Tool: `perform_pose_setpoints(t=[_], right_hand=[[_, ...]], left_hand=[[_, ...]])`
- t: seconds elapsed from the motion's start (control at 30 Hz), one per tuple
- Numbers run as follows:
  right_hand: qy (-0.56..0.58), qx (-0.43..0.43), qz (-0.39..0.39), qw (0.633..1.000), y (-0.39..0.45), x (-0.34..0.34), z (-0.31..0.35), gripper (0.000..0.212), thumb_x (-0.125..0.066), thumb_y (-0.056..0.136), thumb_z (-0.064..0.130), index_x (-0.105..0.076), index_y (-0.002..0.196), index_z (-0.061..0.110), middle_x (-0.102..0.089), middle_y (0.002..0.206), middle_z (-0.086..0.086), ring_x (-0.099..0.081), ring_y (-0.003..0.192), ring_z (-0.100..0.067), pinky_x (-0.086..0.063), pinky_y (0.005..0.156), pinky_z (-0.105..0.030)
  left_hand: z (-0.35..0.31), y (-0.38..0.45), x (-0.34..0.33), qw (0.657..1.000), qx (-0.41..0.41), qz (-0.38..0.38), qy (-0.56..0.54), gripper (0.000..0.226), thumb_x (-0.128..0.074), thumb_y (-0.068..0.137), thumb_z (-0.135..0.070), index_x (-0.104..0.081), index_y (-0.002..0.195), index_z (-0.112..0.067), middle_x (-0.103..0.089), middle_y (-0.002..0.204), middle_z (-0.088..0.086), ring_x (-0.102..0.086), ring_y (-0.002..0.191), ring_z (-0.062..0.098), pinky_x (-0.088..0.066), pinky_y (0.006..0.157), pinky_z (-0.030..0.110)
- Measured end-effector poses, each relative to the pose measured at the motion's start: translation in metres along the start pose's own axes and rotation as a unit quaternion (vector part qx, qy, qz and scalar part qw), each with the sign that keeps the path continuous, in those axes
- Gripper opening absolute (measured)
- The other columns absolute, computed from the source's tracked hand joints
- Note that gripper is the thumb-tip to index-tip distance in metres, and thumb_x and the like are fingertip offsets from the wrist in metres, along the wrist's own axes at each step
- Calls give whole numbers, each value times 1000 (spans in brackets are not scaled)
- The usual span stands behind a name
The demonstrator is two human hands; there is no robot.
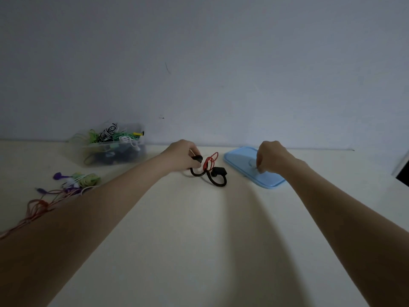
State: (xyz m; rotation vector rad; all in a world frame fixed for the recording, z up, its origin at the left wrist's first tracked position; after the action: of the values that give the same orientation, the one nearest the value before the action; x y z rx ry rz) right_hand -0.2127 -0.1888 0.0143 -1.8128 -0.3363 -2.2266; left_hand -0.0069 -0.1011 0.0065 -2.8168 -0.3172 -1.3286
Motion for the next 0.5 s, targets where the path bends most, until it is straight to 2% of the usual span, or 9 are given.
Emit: perform_pose_setpoints(t=[0.1, 0.2, 0.33, 0.37, 0.43, 0.5], right_hand=[[-1, 5, -7, 1000, 0, -1, 1, 26, -70, 75, 2, -64, 101, 0, -61, 104, -19, -59, 86, -30, -45, 71, -30], [-21, 17, -33, 999, 0, 3, 6, 11, -61, 79, -2, -59, 90, 1, -60, 98, -19, -56, 81, -30, -47, 71, -32], [-3, 49, -107, 993, 4, 13, 15, 15, -54, 81, -3, -64, 91, 1, -63, 94, -18, -60, 80, -31, -48, 68, -31], [42, 67, -108, 991, 4, 15, 20, 13, -55, 82, -2, -66, 88, 2, -65, 91, -16, -62, 78, -29, -50, 66, -29], [219, 101, -73, 968, -1, 18, 35, 8, -59, 83, -2, -65, 81, 2, -66, 80, -10, -66, 67, -22, -54, 59, -18], [421, 94, -20, 902, -9, 14, 52, 9, -61, 83, -4, -62, 76, 1, -66, 74, -13, -67, 63, -20, -58, 64, -20]], left_hand=[[-6, 0, 2, 997, -14, -12, -69, 20, -69, 77, -3, -62, 94, -11, -61, 85, -1, -56, 80, 13, -42, 61, 12], [-8, 0, 0, 985, -2, 9, -174, 21, -66, 79, 4, -60, 96, -7, -62, 83, 4, -56, 72, 14, -47, 60, 10], [-5, 4, -5, 975, 9, -1, -223, 19, -66, 81, 0, -64, 100, 0, -64, 80, 6, -60, 70, 11, -52, 64, 11], [-4, 5, -6, 975, 11, -6, -220, 19, -66, 81, -1, -65, 100, 0, -65, 81, 8, -61, 72, 12, -52, 70, 14], [-3, 4, -9, 977, 13, -18, -213, 14, -67, 80, -2, -67, 94, -5, -66, 85, 11, -61, 77, 16, -49, 80, 23], [-1, 1, -12, 968, 16, -22, -248, 12, -67, 80, 0, -66, 86, -11, -65, 86, 12, -60, 78, 18, -48, 81, 25]])
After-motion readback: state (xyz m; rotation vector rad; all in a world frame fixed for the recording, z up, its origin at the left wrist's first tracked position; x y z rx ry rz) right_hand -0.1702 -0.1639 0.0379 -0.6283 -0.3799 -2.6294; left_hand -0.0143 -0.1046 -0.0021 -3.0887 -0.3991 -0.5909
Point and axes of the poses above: each hand's wrist, its own y-axis towards the middle knuckle, its own x-axis out of the back of the hand, z = x × y, the point moved 1 cm from there along y, towards the middle knuckle
